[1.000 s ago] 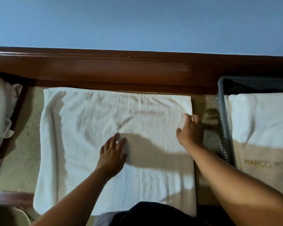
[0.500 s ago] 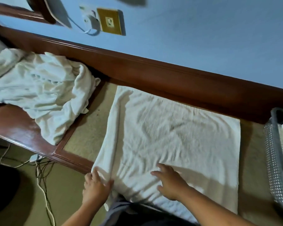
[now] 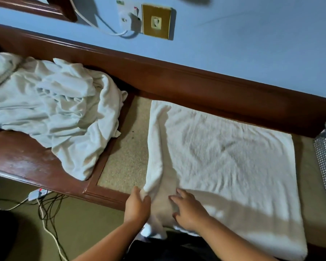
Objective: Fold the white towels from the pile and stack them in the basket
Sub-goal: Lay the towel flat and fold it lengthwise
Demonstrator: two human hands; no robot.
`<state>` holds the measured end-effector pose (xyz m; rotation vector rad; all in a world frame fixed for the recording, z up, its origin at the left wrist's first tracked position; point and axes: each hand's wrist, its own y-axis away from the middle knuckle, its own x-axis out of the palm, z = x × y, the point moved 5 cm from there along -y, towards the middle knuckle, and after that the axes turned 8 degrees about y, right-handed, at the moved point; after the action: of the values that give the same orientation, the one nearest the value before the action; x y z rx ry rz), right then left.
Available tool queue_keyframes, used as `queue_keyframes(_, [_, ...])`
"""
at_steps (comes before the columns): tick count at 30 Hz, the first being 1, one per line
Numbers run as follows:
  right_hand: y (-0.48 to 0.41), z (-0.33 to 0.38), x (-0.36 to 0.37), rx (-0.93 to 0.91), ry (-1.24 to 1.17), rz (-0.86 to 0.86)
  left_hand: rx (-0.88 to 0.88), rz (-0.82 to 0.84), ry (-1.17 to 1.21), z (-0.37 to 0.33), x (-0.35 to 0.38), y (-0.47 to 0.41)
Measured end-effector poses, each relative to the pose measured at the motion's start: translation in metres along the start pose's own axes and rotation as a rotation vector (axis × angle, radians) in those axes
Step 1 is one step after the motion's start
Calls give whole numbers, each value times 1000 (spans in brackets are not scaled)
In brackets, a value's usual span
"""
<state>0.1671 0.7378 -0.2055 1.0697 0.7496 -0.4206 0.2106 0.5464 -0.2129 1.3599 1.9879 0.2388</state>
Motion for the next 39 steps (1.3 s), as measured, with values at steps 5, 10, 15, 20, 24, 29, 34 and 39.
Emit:
queue_keyframes(5, [-16,20,-10,-27,42,70,-66,-180,31,40,-75,-21])
queue_keyframes(10, [-34,41,-18,-22,99,72,-18,-82,-26,49,-79,-27])
queue_keyframes(15, [-53,68,-20,-77,148,103,-151,89,-248,84,-65,-25])
queue_keyframes(20, [-60,84,-17,-125,264,99,-282,13,-202,121,-81,-21])
queue_keyframes(24, [-70,102,-24,-272,307,-42,-220,-61,-163,129,-89,-20])
queue_keyframes(29, [-93,151,-10,-531,420,-106,-173,-92,-204,128,-96,-18])
queue_keyframes(34, [-102,199,-3,-703,596,-17,-69,-45,-230,127,-104,-14])
queue_keyframes(39, [-110,185,-10,-547,663,-98,72,0,-207,114,-106,-8])
